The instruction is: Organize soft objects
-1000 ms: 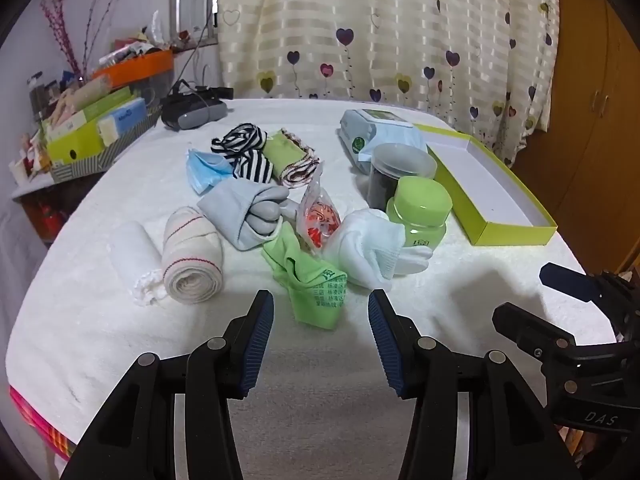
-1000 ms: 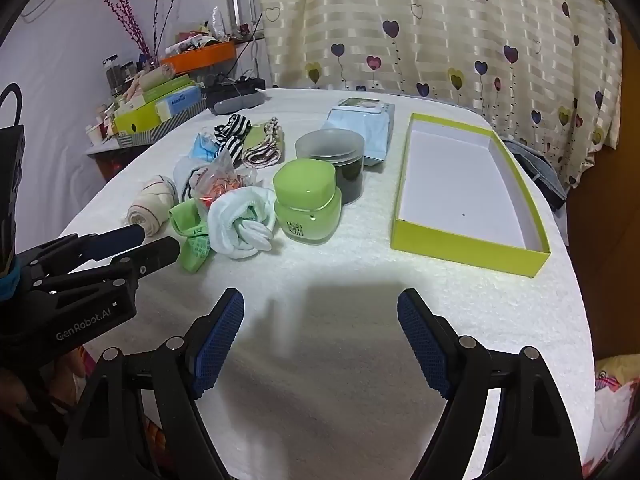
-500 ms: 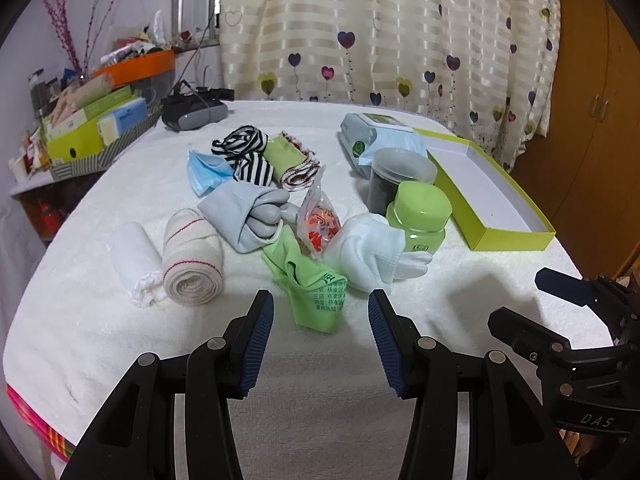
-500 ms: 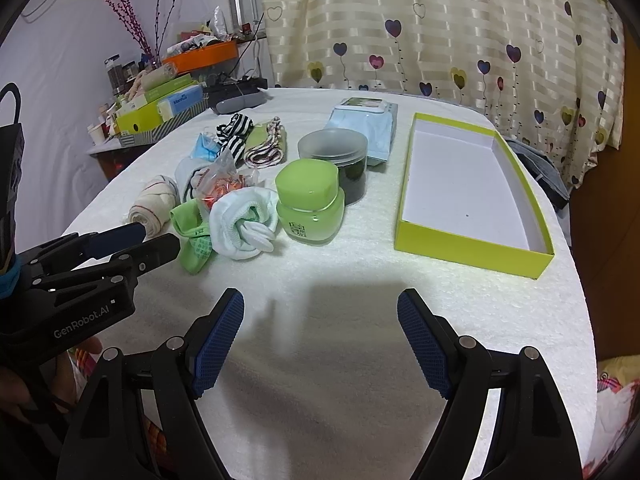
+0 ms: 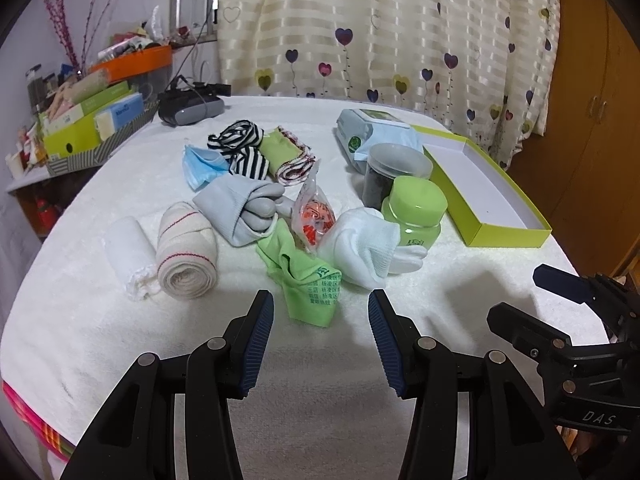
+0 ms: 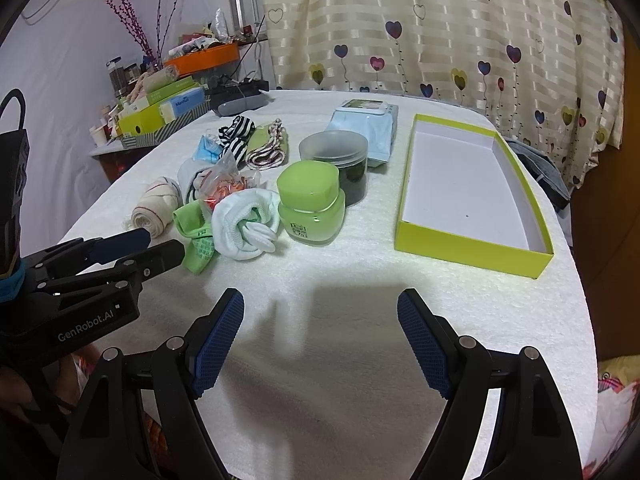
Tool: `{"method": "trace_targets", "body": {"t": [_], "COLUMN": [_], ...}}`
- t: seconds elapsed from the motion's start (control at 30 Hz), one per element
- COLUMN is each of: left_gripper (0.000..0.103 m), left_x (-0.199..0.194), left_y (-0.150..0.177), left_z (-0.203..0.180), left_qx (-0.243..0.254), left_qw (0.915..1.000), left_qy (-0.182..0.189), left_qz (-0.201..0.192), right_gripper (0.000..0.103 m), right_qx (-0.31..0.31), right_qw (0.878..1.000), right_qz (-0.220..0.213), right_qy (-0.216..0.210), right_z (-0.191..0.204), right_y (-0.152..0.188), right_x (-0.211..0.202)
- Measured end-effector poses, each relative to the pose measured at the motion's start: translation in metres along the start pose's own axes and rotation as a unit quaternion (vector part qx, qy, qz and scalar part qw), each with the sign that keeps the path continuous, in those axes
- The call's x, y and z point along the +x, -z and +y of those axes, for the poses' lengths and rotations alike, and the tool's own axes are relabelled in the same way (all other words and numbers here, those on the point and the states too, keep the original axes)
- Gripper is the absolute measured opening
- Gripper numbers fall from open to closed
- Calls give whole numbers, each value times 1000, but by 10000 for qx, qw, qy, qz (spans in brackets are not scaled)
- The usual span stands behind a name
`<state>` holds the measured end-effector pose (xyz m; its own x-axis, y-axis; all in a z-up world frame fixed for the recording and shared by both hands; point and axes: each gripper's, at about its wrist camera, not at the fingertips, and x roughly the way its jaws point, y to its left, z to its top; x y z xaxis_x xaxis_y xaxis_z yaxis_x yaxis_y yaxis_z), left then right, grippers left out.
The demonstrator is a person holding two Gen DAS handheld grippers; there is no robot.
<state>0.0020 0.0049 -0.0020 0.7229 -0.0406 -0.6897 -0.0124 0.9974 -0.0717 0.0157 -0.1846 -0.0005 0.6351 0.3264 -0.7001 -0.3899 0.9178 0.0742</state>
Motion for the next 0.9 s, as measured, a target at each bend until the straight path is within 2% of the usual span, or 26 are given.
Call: {"method": "trace_targets", "body": {"t": [0.9], "left_gripper": [49], "left_x": [-5], "left_y": [5], "left_z": [4], "left_qx": [-88], "left_qw": [9999], "left_qy": [-92], "left_qz": [-20], "right_gripper": [80], "right_qx": [14], "right_qw": [9999], "right_qz": [-79], "right_qy": [-104], "right_z": [2], "right_y": [1], "right_x": [-8]}}
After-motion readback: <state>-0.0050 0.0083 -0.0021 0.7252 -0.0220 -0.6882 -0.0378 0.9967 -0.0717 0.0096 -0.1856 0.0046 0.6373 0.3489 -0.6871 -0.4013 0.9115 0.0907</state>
